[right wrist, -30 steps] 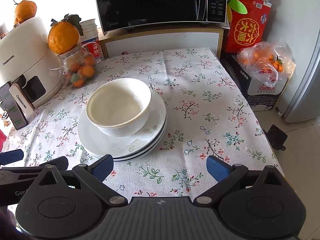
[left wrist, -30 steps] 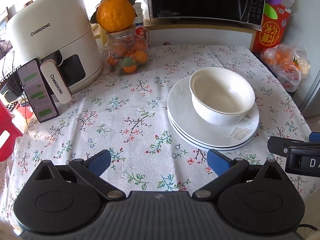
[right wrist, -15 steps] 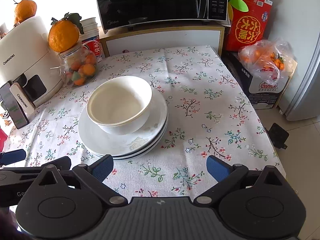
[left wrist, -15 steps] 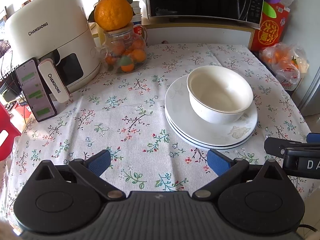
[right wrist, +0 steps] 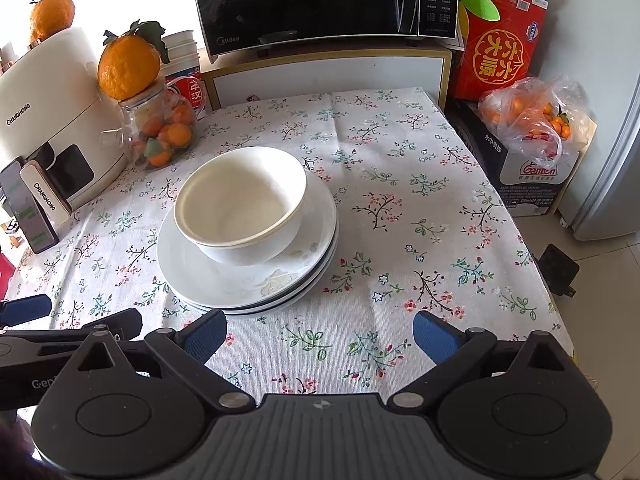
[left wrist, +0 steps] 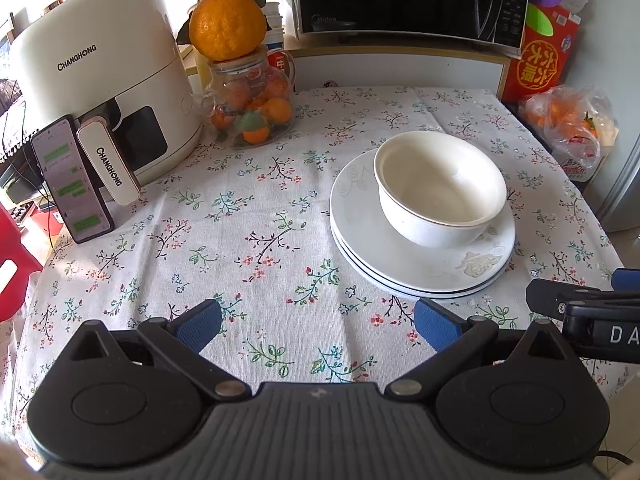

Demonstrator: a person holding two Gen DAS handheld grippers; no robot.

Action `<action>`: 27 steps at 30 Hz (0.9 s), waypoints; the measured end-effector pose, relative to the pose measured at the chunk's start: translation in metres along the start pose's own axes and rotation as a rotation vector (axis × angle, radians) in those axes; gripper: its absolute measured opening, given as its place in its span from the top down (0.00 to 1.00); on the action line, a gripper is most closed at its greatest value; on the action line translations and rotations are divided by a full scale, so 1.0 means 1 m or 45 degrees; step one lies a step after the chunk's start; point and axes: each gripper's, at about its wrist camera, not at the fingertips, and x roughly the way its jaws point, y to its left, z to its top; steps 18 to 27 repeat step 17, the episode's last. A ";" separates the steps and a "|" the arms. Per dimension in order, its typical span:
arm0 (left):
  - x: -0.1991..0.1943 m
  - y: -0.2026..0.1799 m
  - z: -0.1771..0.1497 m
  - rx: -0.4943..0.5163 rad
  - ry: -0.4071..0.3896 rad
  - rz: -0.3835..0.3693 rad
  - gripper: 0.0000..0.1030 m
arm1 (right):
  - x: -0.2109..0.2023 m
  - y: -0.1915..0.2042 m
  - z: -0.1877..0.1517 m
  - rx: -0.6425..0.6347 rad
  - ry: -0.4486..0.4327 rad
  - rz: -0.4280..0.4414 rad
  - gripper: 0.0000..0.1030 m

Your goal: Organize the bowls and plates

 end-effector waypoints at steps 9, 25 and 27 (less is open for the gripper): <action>0.000 -0.002 0.000 0.004 0.004 -0.005 0.00 | 0.000 0.000 0.000 0.001 0.000 0.000 0.07; 0.000 -0.003 -0.001 0.011 0.009 -0.011 0.00 | 0.000 -0.001 0.000 0.000 0.001 0.001 0.07; 0.000 -0.003 -0.001 0.011 0.009 -0.011 0.00 | 0.000 -0.001 0.000 0.000 0.001 0.001 0.07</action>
